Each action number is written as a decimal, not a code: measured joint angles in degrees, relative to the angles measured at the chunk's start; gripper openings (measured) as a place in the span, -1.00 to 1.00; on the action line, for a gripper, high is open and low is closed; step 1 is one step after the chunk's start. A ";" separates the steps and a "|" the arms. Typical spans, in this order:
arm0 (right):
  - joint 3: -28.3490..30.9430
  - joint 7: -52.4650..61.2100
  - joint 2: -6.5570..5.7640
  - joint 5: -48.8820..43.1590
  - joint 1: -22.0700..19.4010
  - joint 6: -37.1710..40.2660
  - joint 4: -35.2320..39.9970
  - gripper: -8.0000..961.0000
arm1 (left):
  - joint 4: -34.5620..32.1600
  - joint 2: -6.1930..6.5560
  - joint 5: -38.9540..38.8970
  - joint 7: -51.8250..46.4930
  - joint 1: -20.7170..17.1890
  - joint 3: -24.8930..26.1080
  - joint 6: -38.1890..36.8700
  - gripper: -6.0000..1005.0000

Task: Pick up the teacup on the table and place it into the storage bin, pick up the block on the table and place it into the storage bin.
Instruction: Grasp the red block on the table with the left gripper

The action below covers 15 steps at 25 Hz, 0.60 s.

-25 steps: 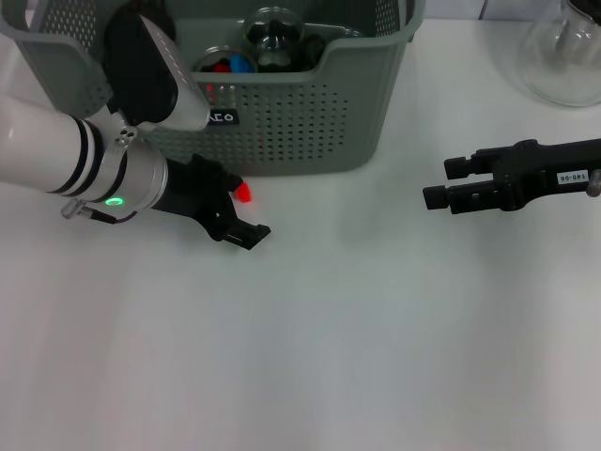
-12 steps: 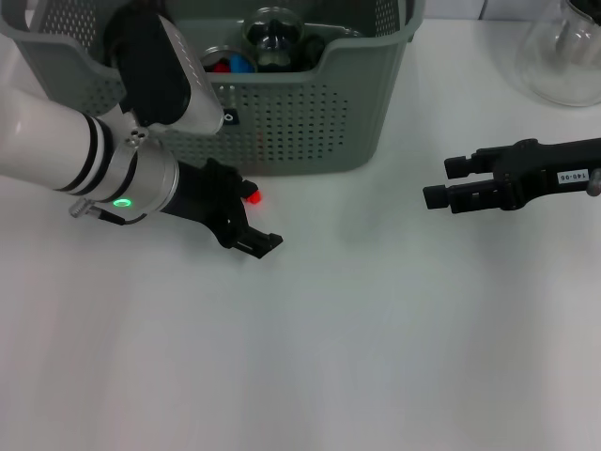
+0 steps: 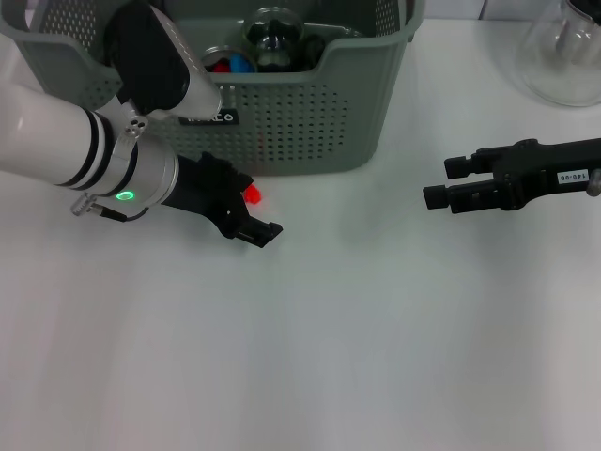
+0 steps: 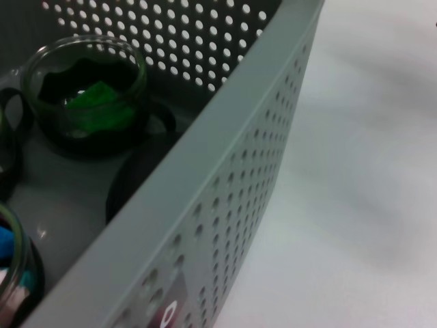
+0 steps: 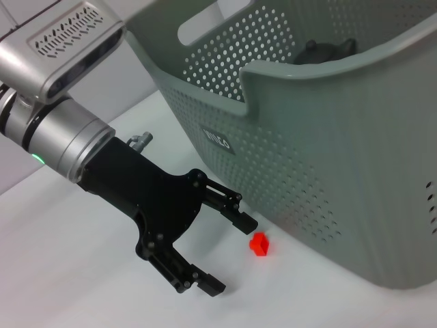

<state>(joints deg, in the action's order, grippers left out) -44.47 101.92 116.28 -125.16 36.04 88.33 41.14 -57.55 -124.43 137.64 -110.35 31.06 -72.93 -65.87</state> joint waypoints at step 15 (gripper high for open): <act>0.00 -0.23 0.00 0.00 0.00 0.00 -0.16 0.66 | 0.57 -0.02 0.50 -1.15 0.06 -1.86 2.67 0.71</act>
<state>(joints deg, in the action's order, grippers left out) -44.47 101.69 116.28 -125.16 36.04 88.32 40.98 -56.98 -124.46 138.14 -111.50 31.12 -74.79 -63.21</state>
